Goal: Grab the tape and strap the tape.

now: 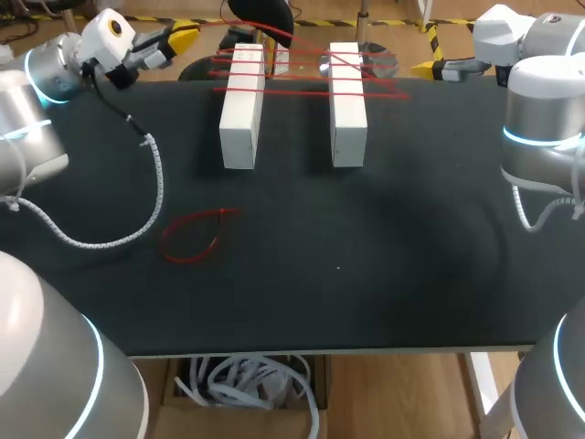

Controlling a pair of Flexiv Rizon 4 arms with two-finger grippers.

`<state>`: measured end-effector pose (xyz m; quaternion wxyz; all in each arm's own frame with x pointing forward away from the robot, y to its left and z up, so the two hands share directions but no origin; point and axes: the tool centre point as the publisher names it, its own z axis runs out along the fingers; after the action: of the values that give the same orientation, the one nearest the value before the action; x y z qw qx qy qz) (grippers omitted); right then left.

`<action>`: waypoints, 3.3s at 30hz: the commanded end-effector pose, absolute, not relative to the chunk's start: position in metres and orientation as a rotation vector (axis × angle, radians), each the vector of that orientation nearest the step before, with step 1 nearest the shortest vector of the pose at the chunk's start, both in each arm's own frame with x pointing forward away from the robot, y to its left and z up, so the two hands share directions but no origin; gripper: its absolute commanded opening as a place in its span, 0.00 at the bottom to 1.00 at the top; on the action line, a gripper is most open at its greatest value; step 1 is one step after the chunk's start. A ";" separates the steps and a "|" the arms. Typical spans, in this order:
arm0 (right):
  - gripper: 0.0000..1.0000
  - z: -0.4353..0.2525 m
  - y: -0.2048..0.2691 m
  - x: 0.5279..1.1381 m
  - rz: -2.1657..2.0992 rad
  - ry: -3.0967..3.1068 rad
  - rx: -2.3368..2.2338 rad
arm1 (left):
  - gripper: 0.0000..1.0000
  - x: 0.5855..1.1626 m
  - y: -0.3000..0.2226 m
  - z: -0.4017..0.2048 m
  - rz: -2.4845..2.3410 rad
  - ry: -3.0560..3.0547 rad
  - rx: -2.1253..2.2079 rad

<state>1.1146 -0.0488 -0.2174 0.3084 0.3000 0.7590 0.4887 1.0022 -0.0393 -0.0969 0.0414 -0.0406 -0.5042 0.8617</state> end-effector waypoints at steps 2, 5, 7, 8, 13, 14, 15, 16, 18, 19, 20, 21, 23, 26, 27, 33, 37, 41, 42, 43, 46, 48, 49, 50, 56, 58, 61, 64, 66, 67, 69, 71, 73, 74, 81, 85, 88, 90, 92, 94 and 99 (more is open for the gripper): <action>1.00 -0.217 -0.049 1.115 1.291 2.009 0.793 | 0.00 0.987 -0.042 -0.077 2.696 -1.637 0.090; 1.00 -0.217 -0.049 1.115 1.291 2.009 0.793 | 0.00 0.983 -0.043 -0.068 2.714 -1.640 0.102; 1.00 -0.217 -0.049 1.115 1.291 2.009 0.793 | 0.00 0.982 -0.043 -0.063 2.723 -1.635 0.109; 1.00 -0.217 -0.049 1.115 1.291 2.009 0.793 | 0.00 0.981 -0.043 -0.061 2.727 -1.634 0.111; 1.00 -0.217 -0.049 1.115 1.291 2.009 0.793 | 0.00 0.977 -0.044 -0.052 2.744 -1.585 0.088; 1.00 -0.217 -0.049 1.115 1.291 2.009 0.793 | 0.00 0.977 -0.043 -0.050 2.732 -1.602 0.074; 1.00 -0.217 -0.049 1.115 1.291 2.009 0.793 | 0.00 0.977 -0.043 -0.049 2.730 -1.602 0.063; 1.00 -0.217 -0.049 1.115 1.291 2.009 0.793 | 0.00 0.978 -0.042 -0.048 2.735 -1.585 0.046; 1.00 -0.217 -0.049 1.115 1.291 2.009 0.793 | 0.00 0.979 -0.041 -0.047 2.740 -1.582 0.035; 1.00 -0.217 -0.049 1.115 1.291 2.009 0.793 | 0.00 0.979 -0.041 -0.047 2.740 -1.582 0.035; 1.00 -0.217 -0.049 1.115 1.291 2.009 0.793 | 0.00 0.979 -0.041 -0.047 2.740 -1.582 0.035; 1.00 -0.217 -0.049 1.115 1.291 2.009 0.793 | 0.00 0.979 -0.041 -0.047 2.740 -1.582 0.035; 1.00 -0.217 -0.049 1.115 1.291 2.009 0.793 | 0.00 0.979 -0.041 -0.047 2.740 -1.582 0.035; 1.00 -0.217 -0.049 1.115 1.291 2.009 0.793 | 0.00 0.979 -0.041 -0.047 2.740 -1.582 0.035; 1.00 -0.217 -0.049 1.115 1.291 2.009 0.793 | 0.00 0.979 -0.041 -0.047 2.740 -1.582 0.035; 1.00 -0.217 -0.049 1.115 1.291 2.009 0.793 | 0.00 0.979 -0.041 -0.047 2.740 -1.582 0.035; 1.00 -0.217 -0.049 1.115 1.291 2.009 0.793 | 0.00 0.979 -0.041 -0.047 2.740 -1.582 0.035; 1.00 -0.217 -0.049 1.115 1.291 2.009 0.793 | 0.00 0.983 -0.044 -0.043 2.764 -1.507 -0.095; 1.00 -0.217 -0.049 1.115 1.291 2.009 0.793 | 0.00 0.983 -0.044 -0.041 2.753 -1.503 -0.131; 1.00 -0.217 -0.049 1.115 1.291 2.009 0.793 | 0.00 0.982 -0.044 -0.039 2.741 -1.491 -0.176; 1.00 -0.217 -0.049 1.115 1.291 2.009 0.793 | 0.00 0.978 -0.045 -0.033 2.710 -1.430 -0.292; 1.00 -0.217 -0.049 1.115 1.291 2.009 0.793 | 0.00 0.973 -0.046 -0.029 2.681 -1.438 -0.326; 1.00 -0.217 -0.049 1.115 1.291 2.009 0.793 | 0.00 0.971 -0.046 -0.027 2.672 -1.439 -0.329; 1.00 -0.217 -0.049 1.115 1.291 2.009 0.793 | 0.00 0.969 -0.045 -0.023 2.673 -1.439 -0.329; 1.00 -0.217 -0.049 1.115 1.291 2.009 0.793 | 0.00 0.958 -0.037 -0.007 2.673 -1.475 -0.322; 1.00 -0.217 -0.049 1.115 1.291 2.009 0.793 | 0.00 0.955 -0.035 -0.003 2.677 -1.506 -0.312; 1.00 -0.217 -0.049 1.115 1.291 2.009 0.793 | 0.00 0.951 -0.032 0.004 2.665 -1.555 -0.298; 1.00 -0.217 -0.049 1.115 1.291 2.009 0.793 | 0.00 0.947 -0.030 0.010 2.661 -1.607 -0.262; 1.00 -0.217 -0.049 1.115 1.291 2.009 0.793 | 0.00 0.944 -0.029 0.012 2.667 -1.624 -0.236; 1.00 -0.217 -0.049 1.115 1.291 2.009 0.793 | 0.00 0.943 -0.029 0.013 2.668 -1.627 -0.227; 1.00 -0.217 -0.049 1.115 1.291 2.009 0.793 | 0.00 0.941 -0.029 0.015 2.680 -1.623 -0.221; 1.00 -0.217 -0.049 1.115 1.291 2.009 0.793 | 0.00 0.941 -0.030 0.015 2.694 -1.600 -0.209; 1.00 -0.217 -0.049 1.115 1.291 2.009 0.793 | 0.00 0.940 -0.032 0.015 2.702 -1.585 -0.203; 1.00 -0.217 -0.049 1.115 1.291 2.009 0.793 | 0.00 0.939 -0.034 0.016 2.707 -1.578 -0.195; 1.00 -0.217 -0.049 1.115 1.291 2.009 0.793 | 0.00 0.939 -0.046 0.019 2.729 -1.518 -0.202; 1.00 -0.217 -0.049 1.115 1.291 2.009 0.793 | 0.00 0.940 -0.051 0.020 2.718 -1.504 -0.211; 1.00 -0.217 -0.049 1.115 1.291 2.009 0.793 | 0.00 0.940 -0.055 0.019 2.718 -1.491 -0.211; 1.00 -0.217 -0.049 1.115 1.291 2.009 0.793 | 0.00 0.940 -0.056 0.019 2.717 -1.487 -0.212; 1.00 -0.217 -0.049 1.115 1.291 2.009 0.793 | 0.00 0.941 -0.057 0.019 2.716 -1.485 -0.213; 1.00 -0.217 -0.049 1.115 1.291 2.009 0.793 | 0.00 0.941 -0.057 0.018 2.716 -1.481 -0.206; 1.00 -0.217 -0.049 1.115 1.291 2.009 0.793 | 0.00 0.943 -0.058 0.016 2.727 -1.478 -0.186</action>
<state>1.1146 -0.0488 -0.2174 0.3084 0.2999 0.7590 0.4887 0.9422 -0.0568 0.0181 0.0175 -0.0602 -0.4778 0.8762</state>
